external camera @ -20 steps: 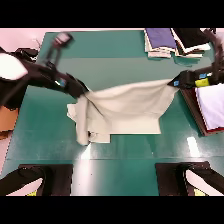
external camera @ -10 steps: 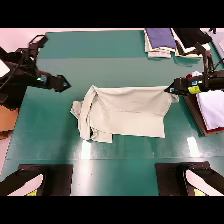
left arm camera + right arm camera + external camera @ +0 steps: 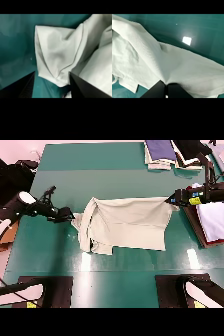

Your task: Fold the shirts.

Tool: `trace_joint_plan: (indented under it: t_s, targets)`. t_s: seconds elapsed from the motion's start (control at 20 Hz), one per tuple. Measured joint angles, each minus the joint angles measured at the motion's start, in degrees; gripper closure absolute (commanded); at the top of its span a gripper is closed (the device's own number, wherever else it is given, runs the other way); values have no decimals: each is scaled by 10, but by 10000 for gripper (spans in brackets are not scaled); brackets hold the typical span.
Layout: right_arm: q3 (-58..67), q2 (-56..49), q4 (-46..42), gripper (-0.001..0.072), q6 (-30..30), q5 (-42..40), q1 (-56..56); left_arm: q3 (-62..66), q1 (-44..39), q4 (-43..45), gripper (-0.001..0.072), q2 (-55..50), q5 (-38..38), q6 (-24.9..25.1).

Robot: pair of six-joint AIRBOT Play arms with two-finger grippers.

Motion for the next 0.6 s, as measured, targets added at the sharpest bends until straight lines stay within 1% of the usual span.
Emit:
trace_joint_plan:
  t_s: [0.25,0.3,0.35,0.4,0.6]
  targets:
    - [0,0,0,694,0,-1,0,-10,-14,-46,211,-39,20,19]
    - [0,0,0,694,0,-2,0,-10,-23,-50,233,-42,24,21]
    - [0,0,0,694,0,-2,0,-9,-31,-52,526,-44,30,22]
    - [0,0,0,694,0,-3,0,-6,-38,-51,674,-46,35,24]
    - [23,0,0,694,-7,-7,0,46,-35,-56,683,-22,21,28]
